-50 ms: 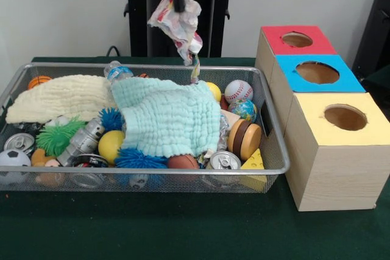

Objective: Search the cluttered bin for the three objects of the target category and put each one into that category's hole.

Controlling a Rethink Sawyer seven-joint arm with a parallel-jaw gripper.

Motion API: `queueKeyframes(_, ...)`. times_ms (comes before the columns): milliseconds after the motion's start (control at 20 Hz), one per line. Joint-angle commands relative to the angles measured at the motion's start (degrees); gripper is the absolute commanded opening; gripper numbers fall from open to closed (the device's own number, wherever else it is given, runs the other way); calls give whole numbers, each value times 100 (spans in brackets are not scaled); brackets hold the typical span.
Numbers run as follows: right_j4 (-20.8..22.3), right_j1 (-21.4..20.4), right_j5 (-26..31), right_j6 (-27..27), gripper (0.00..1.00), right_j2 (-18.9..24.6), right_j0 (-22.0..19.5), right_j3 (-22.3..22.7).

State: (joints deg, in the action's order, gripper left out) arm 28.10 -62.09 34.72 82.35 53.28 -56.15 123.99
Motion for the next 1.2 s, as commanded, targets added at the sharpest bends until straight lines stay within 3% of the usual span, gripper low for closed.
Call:
queueKeyframes(50, 329, -18, 26, 197, 0, -323, 168, 859)
queueKeyframes(350, 737, 278, -675, 1075, 0, -1004, 864, 916)
queueKeyframes(550, 505, 310, -834, 1164, 0, -1202, 1107, 897)
queueKeyframes(750, 127, 253, -698, 979, 0, -1252, 1183, 746)
queueKeyframes(1000, -442, 23, -114, 910, 0, -1270, 1457, 173)
queueKeyframes(1200, -579, 53, 87, 900, 0, -1470, 1656, -82)
